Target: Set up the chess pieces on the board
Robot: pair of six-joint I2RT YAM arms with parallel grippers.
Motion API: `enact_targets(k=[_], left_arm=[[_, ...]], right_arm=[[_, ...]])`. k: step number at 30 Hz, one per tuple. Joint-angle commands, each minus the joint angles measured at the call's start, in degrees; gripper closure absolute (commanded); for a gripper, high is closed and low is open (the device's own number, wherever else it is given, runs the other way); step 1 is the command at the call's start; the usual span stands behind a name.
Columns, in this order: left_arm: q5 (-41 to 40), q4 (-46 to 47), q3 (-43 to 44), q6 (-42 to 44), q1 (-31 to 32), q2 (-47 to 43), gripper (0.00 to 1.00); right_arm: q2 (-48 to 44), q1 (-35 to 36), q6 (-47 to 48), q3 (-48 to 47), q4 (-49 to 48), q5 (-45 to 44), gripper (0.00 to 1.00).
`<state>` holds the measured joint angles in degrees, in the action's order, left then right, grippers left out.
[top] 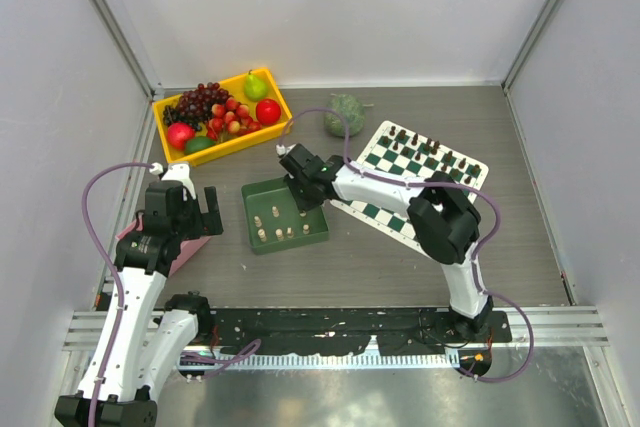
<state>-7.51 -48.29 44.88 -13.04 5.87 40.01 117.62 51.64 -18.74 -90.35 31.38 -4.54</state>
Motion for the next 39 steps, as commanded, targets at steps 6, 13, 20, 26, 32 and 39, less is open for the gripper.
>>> enact_targets(k=[6, 13, 20, 26, 32, 39], left_arm=[[-0.40, 0.92, 1.79, 0.29, -0.33, -0.19, 0.01], [-0.49, 0.74, 1.88, 0.29, -0.33, -0.11, 0.01], [-0.23, 0.83, 1.87, 0.29, -0.33, 0.16, 0.01], [-0.31, 0.83, 1.87, 0.29, -0.33, 0.07, 0.01], [-0.14, 0.74, 1.87, 0.29, -0.33, 0.16, 0.01], [-0.14, 0.83, 1.88, 0.21, -0.33, 0.07, 0.01]], right_arm=[[-12.67, 0.13, -1.82, 5.44, -8.60, -5.30, 0.92], [-20.32, 0.13, -3.14, 11.41, -11.95, -11.19, 0.92], [-27.44, -1.44, -7.87, 19.49, -12.39, -19.81, 0.92], [-30.26, -7.24, -12.36, 26.26, -12.30, -15.51, 0.93], [-30.26, -10.94, -13.42, 30.14, -13.44, -12.87, 0.92], [-27.28, -11.65, -13.42, 31.02, -14.32, -12.52, 0.93]])
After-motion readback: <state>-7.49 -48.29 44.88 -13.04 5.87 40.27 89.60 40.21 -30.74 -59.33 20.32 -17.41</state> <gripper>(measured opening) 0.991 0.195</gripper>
